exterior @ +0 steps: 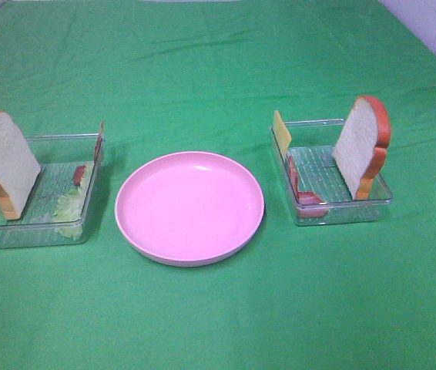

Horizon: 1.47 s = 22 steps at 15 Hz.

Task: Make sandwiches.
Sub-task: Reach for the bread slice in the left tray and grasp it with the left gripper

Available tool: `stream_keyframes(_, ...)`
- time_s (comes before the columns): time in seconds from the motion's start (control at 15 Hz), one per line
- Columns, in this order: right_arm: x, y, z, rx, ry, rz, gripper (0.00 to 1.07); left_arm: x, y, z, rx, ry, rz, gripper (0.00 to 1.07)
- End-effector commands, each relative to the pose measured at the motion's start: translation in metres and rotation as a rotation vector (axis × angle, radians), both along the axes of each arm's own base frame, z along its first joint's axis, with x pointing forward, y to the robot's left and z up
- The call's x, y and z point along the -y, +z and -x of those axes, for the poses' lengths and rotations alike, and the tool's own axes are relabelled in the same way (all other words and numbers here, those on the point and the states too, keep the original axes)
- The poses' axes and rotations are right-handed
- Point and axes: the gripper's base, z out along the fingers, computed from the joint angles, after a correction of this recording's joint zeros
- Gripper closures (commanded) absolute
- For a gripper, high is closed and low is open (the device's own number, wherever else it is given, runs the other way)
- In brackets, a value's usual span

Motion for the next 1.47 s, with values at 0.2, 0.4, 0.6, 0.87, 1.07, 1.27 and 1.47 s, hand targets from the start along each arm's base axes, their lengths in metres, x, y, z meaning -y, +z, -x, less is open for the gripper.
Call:
stream_keyframes(0.2, 0.0, 0.0, 0.002, 0.016, -0.001, 0.016, 0.34, 0.001, 0.006, 0.0, 0.042, 0.003, 0.025, 0.31)
stream_keyframes(0.4, 0.0, 0.0, 0.002, 0.016, -0.001, 0.016, 0.34, 0.001, 0.023, -0.02, 0.011, 0.003, 0.034, 0.31)
stream_keyframes(0.6, 0.0, 0.0, 0.002, 0.016, -0.001, 0.016, 0.34, 0.001, 0.044, -0.06, -0.087, 0.003, 0.049, 0.31)
stream_keyframes(0.87, 0.0, 0.0, 0.002, 0.016, -0.001, 0.016, 0.34, -0.001, 0.065, -0.14, -0.297, 0.003, 0.052, 0.31)
stream_keyframes(1.07, 0.0, 0.0, 0.002, 0.016, -0.001, 0.016, 0.34, -0.001, 0.063, -0.217, -0.473, -0.002, 0.063, 0.31)
stream_keyframes(1.27, 0.0, 0.0, 0.002, 0.016, -0.001, 0.016, 0.34, -0.001, 0.046, -0.276, -0.627, -0.007, 0.082, 0.31)
stream_keyframes(1.47, 0.0, 0.0, 0.002, 0.016, -0.001, 0.016, 0.34, -0.001, 0.02, -0.323, -0.75, -0.009, 0.084, 0.31)
